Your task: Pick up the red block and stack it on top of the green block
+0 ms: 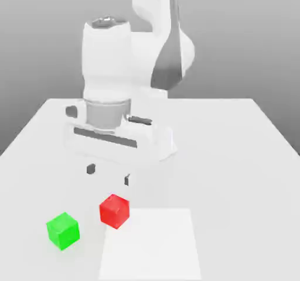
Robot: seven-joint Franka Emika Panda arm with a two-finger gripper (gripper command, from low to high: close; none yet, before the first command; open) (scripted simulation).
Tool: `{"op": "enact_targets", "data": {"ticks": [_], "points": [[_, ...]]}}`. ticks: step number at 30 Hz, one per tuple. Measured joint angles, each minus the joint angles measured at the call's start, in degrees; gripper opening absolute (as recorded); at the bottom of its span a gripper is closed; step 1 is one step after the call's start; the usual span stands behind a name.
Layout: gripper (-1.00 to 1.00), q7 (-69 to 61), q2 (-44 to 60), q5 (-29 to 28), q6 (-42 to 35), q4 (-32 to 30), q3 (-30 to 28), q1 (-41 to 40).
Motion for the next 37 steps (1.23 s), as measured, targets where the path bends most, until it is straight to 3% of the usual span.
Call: {"op": "enact_targets", "data": {"ticks": [6,7,14,21,29,34,35,37], "points": [[0.0,-0.4,13.4,1.3,11.2,0.7,0.5,-0.6],[-1.0,-0.4,14.8,1.4,12.4,0.9,0.6,-0.7],[-1.0,-0.3,14.9,1.2,12.5,0.9,0.7,-0.8],[-1.0,0.4,1.7,0.2,1.2,-0.9,0.6,-1.0],[-1.0,-7.2,4.2,0.5,-9.7,12.5,-4.1,-9.6],[-1.0,-9.2,13.7,2.3,-2.1,14.3,-2.8,-10.2],[1.0,-9.4,14.9,2.5,-1.0,14.3,-2.6,-10.3],[1.0,-9.4,14.9,2.5,-1.0,14.3,-2.6,-10.3]]}}
